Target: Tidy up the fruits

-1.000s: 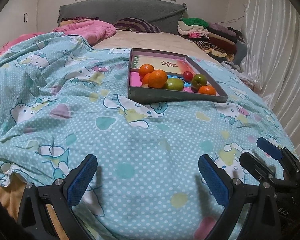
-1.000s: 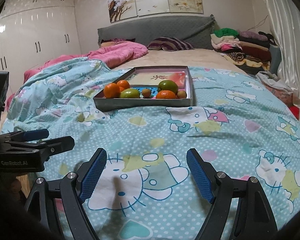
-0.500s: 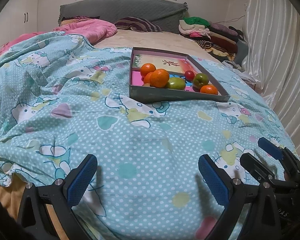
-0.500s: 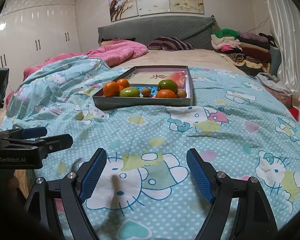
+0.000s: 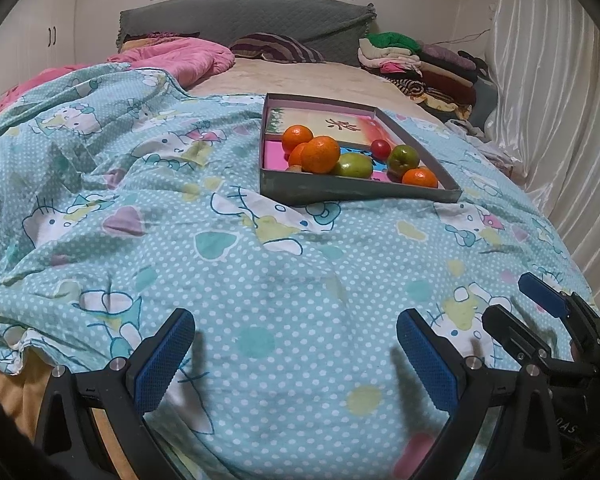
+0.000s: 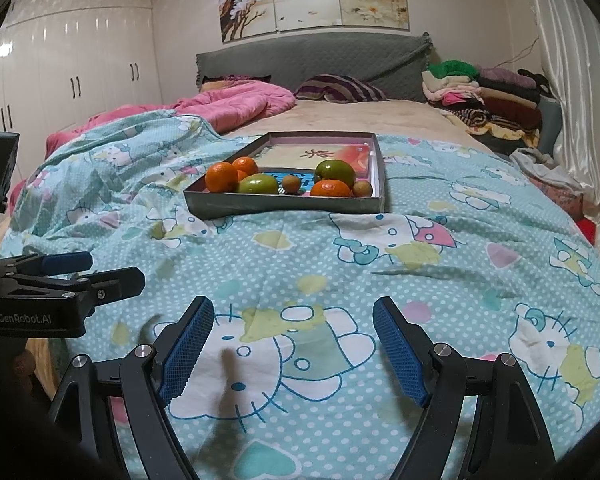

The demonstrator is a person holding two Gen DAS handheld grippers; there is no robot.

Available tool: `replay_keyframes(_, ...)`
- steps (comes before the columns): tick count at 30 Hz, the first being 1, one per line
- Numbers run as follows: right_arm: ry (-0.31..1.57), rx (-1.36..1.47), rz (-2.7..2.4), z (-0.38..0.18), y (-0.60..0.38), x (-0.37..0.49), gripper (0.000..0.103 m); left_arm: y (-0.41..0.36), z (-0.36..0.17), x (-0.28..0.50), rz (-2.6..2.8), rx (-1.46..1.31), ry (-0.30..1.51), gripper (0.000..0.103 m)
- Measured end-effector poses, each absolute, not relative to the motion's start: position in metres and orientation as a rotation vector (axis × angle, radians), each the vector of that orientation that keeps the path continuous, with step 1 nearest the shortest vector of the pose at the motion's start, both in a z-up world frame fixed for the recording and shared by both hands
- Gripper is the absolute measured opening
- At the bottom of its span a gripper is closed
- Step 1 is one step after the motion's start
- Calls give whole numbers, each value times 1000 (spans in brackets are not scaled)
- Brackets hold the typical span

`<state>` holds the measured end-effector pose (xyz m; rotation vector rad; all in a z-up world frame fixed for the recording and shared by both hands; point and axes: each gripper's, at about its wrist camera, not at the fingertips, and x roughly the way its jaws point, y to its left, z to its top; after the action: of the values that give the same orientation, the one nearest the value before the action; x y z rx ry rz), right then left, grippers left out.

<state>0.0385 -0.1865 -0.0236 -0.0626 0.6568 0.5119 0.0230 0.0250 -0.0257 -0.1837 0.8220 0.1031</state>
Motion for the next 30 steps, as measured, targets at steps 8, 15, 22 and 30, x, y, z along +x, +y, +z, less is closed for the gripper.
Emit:
replay_keyframes(8,660,-59,512,-24,-187,39,83,26,-26,23,104,-181,823,102)
replay_keyframes(15,662,-57,509,-25,-187,40,83,26,-26,23,103,-180,821,102)
replay_keyframes(22,663,-56,510,-25,-188,41,83,25,-25,23,104,-178,825,102)
replay_keyframes(30,659,-52,501,-25,-190,41,83,24,-25,22,103,-181,825,102)
